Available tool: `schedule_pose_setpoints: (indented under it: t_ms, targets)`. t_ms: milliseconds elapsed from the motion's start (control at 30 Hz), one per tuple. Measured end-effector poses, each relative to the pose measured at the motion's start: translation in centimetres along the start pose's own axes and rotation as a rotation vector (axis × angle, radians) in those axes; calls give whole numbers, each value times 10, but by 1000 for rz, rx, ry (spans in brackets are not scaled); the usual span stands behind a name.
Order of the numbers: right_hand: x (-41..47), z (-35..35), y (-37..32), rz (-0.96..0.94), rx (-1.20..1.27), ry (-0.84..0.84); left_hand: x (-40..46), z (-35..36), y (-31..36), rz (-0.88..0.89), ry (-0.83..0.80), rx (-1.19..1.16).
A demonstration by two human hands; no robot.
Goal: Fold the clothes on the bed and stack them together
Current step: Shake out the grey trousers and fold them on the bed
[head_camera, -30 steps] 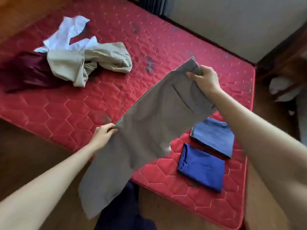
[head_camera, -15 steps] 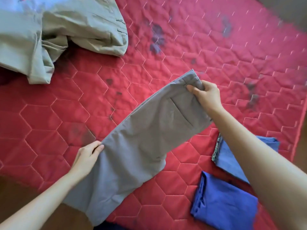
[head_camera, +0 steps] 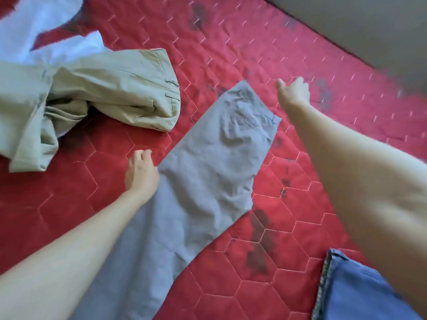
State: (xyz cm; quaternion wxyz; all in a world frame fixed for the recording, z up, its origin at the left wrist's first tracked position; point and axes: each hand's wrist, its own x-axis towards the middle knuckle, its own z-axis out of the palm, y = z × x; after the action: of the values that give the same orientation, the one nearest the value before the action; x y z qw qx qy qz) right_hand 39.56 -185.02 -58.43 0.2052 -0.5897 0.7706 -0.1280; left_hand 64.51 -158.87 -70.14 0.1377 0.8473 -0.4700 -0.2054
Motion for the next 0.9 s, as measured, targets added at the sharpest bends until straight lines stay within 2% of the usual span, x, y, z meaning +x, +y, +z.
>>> schedule_pose_setpoints:
  t_ms: [100, 267, 333, 400, 533, 633, 700, 800, 900]
  targets:
    - [-38, 59, 21, -146, -103, -85, 4, 32, 3, 27, 2, 139]
    - [-114, 146, 74, -415, -295, -176, -37, 85, -16, 356, -83, 306]
    - [-133, 167, 91, -508, -356, -200, -50, 97, -36, 410, -94, 383]
    - [-140, 175, 121, -583, -449, -200, -55, 105, -50, 436, -38, 424]
    - [-142, 166, 172, -419, -495, -87, -55, 112, -51, 437, 24, 456]
    - [-150, 171, 163, -337, -519, -41, -57, 107, -46, 426, 10, 449]
    - [-150, 172, 144, -381, -503, -6, -56, 104, -42, 409, -12, 446]
    - [-135, 184, 102, -628, -429, -25, -31, 105, -14, 464, -35, 429]
    - [-113, 202, 71, -843, -488, -149, 14, 116, 28, 500, -46, 386]
